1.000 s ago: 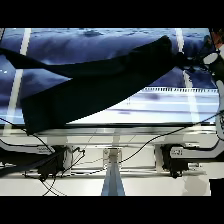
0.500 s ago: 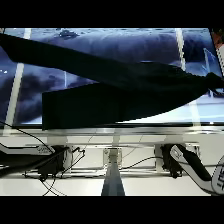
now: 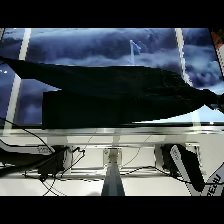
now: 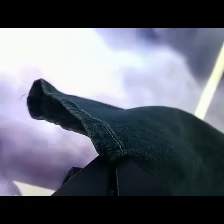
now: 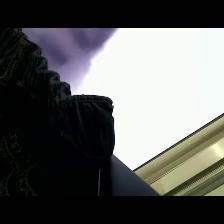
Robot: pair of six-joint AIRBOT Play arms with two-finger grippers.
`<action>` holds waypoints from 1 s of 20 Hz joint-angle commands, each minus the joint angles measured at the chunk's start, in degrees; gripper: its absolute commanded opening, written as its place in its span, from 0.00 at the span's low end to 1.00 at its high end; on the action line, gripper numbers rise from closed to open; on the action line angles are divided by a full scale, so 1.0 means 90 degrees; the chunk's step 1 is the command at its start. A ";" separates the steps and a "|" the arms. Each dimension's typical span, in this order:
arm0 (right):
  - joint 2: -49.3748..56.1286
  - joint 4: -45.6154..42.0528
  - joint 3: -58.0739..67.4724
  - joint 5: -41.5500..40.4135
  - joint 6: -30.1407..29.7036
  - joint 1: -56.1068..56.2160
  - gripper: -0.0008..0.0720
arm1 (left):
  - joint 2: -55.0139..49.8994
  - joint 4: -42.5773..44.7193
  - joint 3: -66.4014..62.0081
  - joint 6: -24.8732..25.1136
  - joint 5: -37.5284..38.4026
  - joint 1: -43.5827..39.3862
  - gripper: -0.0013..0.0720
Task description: Fold the clothes and pants, and hang the long-sleeved shirts on hangers.
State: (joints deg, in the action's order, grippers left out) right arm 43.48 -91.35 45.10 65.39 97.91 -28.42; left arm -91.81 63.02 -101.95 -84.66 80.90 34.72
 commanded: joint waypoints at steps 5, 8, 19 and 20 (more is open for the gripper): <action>-0.0036 0.0007 -0.0044 -0.0682 -0.0002 -0.0005 0.05 | -0.0301 -0.1938 -0.0112 0.0189 -0.2225 -0.0551 0.05; -0.0036 0.0005 -0.0044 -0.0775 -0.0002 -0.0005 0.05 | -0.0304 -0.2409 -0.0588 0.0194 -0.3475 -0.0967 0.05; -0.0036 0.0002 -0.0044 -0.0777 -0.0002 -0.0005 0.05 | -0.0998 0.3470 -0.0053 -0.0571 -0.0403 -0.1481 0.05; -0.0036 0.0002 -0.0044 -0.0784 -0.0002 -0.0005 0.05 | -0.1071 0.3480 -0.0053 -0.0568 -0.0308 -0.1426 0.05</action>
State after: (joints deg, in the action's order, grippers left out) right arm 43.18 -91.33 44.73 58.48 97.86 -28.42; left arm -99.48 86.59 -103.66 -88.58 71.79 20.93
